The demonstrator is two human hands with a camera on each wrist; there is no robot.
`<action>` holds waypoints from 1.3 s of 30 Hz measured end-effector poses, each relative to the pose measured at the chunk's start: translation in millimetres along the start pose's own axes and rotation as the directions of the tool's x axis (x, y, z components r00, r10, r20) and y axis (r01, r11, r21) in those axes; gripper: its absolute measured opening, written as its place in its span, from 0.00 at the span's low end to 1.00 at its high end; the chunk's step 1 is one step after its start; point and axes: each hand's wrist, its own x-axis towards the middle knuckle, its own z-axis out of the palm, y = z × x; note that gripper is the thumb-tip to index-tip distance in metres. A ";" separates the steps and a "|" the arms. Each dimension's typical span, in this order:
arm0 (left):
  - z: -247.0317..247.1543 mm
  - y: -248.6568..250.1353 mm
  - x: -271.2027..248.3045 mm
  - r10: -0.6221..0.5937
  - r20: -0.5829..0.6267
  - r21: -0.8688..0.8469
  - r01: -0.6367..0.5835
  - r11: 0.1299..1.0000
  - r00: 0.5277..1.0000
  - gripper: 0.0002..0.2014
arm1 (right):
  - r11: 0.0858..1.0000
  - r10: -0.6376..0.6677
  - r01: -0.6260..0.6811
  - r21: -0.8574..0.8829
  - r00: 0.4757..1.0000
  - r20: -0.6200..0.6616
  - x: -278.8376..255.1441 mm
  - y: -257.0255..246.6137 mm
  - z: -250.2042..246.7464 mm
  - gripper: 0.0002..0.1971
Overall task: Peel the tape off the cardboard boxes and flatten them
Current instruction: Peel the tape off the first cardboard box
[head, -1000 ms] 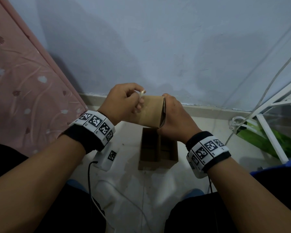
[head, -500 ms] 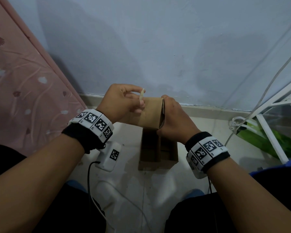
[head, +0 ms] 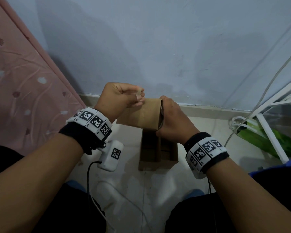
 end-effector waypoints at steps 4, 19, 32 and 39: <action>-5.2 -3.2 3.6 0.032 0.022 0.089 -0.034 0.995 0.999 0.10 | 1.000 -0.003 0.003 0.011 1.000 0.001 0.1 0.4 1.1 0.48; -1.1 -2.2 2.9 -0.022 0.044 0.089 0.018 0.996 0.999 0.08 | 0.999 -0.020 0.021 0.039 1.000 -0.009 1.6 3.9 5.2 0.42; -5.6 1.3 0.7 0.000 0.028 0.311 -0.008 0.951 1.000 0.29 | 0.999 -0.028 0.028 0.046 1.000 -0.009 2.1 3.1 4.7 0.42; 2.0 2.5 3.7 -0.065 -0.032 0.107 0.068 0.992 0.997 0.03 | 0.999 -0.024 0.024 0.032 1.000 -0.006 2.7 4.0 4.9 0.44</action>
